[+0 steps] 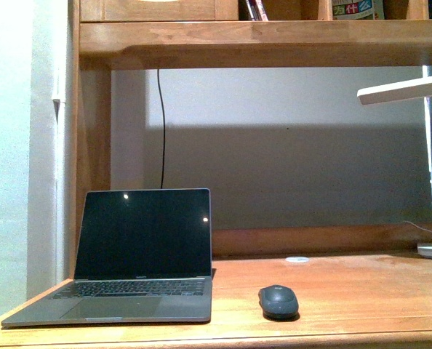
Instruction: Place mouse
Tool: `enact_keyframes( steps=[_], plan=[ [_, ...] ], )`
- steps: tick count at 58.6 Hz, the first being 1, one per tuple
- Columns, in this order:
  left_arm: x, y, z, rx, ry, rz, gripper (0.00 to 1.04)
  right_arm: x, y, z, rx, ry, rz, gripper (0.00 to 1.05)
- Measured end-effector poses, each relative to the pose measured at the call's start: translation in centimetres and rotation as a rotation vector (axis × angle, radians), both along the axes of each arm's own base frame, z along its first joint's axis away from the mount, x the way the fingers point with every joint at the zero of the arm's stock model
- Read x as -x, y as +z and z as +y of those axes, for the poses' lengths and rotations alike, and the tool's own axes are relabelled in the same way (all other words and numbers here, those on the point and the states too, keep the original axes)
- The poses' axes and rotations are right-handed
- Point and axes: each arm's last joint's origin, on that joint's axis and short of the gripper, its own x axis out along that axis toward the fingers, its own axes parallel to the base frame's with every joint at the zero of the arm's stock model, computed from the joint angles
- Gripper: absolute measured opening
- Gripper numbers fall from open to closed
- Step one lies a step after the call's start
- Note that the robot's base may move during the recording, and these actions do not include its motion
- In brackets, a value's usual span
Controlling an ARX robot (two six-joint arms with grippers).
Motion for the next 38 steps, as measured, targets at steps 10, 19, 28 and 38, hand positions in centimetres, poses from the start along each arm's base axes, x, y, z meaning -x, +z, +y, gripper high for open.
enact_keyframes(
  steps=[10,19,28,38],
  plan=[
    [0.00,0.00,0.00,0.000,0.000,0.000,0.97,0.00,0.00,0.00,0.000,0.000,0.000,0.97],
    [0.00,0.00,0.00,0.000,0.000,0.000,0.97,0.00,0.00,0.00,0.000,0.000,0.000,0.97],
    [0.00,0.00,0.00,0.000,0.000,0.000,0.97,0.00,0.00,0.00,0.000,0.000,0.000,0.97],
    [0.00,0.00,0.00,0.000,0.000,0.000,0.97,0.00,0.00,0.00,0.000,0.000,0.000,0.97]
  ],
)
